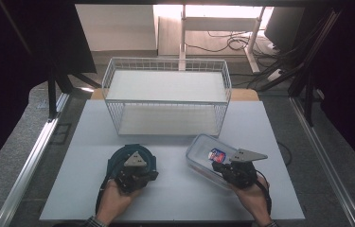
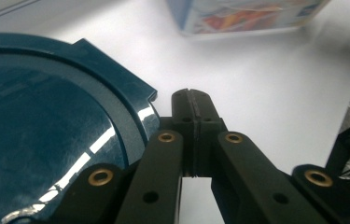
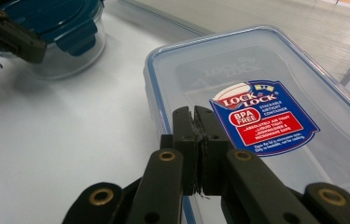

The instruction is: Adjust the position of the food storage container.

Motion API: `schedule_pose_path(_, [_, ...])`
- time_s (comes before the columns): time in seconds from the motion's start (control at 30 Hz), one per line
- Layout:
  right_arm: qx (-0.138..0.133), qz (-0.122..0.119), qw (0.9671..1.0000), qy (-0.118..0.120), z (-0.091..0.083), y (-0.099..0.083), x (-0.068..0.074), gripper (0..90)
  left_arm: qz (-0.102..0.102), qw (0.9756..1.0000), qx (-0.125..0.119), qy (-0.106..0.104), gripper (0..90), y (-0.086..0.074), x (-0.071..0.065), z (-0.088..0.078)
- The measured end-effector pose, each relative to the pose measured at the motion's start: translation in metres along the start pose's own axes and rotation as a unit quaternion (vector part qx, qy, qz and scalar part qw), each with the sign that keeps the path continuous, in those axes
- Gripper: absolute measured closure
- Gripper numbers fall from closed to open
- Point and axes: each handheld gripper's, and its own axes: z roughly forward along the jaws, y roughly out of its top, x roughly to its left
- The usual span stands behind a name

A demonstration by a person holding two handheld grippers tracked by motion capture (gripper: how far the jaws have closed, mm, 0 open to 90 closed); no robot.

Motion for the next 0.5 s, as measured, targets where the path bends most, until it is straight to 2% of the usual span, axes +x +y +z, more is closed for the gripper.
schedule_pose_path(0.07, [0.000,0.001,1.0000,0.000,0.000,0.000,0.000,87.7,-0.005,1.0000,-0.002,0.004,90.0,-0.002,0.003,-0.003])
schedule_pose_path(0.1, [0.001,0.001,1.0000,0.000,0.000,0.000,0.000,87.7,-0.015,0.9998,-0.005,0.011,90.0,-0.006,0.011,-0.009])
schedule_pose_path(0.13, [0.001,0.000,1.0000,0.000,0.000,0.000,0.000,87.7,-0.015,0.9998,-0.005,0.011,90.0,-0.006,0.011,-0.009])
schedule_pose_path(0.17, [0.001,0.000,1.0000,0.001,0.001,0.000,0.000,87.7,-0.027,0.9994,-0.008,0.018,90.0,-0.010,0.017,-0.014])
schedule_pose_path(0.23, [0.001,0.000,1.0000,0.002,0.002,0.000,0.000,87.6,-0.034,0.9992,-0.006,0.019,90.0,-0.010,0.018,-0.016])
schedule_pose_path(0.27, [0.002,0.000,1.0000,0.003,0.002,0.001,0.000,87.6,-0.035,0.9990,-0.002,0.027,90.0,-0.008,0.016,-0.014])
schedule_pose_path(0.33, [0.002,0.001,1.0000,0.003,0.003,0.001,0.000,87.5,-0.032,0.9992,-0.004,0.025,90.0,-0.005,0.015,-0.014])
schedule_pose_path(0.37, [0.002,-0.001,1.0000,0.004,0.005,0.002,0.001,87.2,-0.030,0.9994,-0.010,0.013,90.0,0.001,0.013,-0.012])
schedule_pose_path(0.4, [0.002,-0.001,1.0000,0.005,0.005,0.002,0.001,87.1,-0.021,0.9996,-0.010,0.016,90.0,0.007,0.010,-0.009])
schedule_pose_path(0.43, [0.003,-0.001,1.0000,0.005,0.006,0.002,0.001,86.8,0.000,0.9994,0.000,0.036,90.0,0.020,0.005,-0.001])
schedule_pose_path(0.47, [0.003,-0.001,1.0000,0.005,0.006,0.002,0.001,86.8,0.000,0.9994,0.000,0.036,90.0,0.020,0.005,-0.001])
schedule_pose_path(0.5, [0.003,-0.002,1.0000,0.006,0.006,0.002,0.002,86.3,0.010,0.9980,0.018,0.060,90.0,0.029,0.006,0.010])
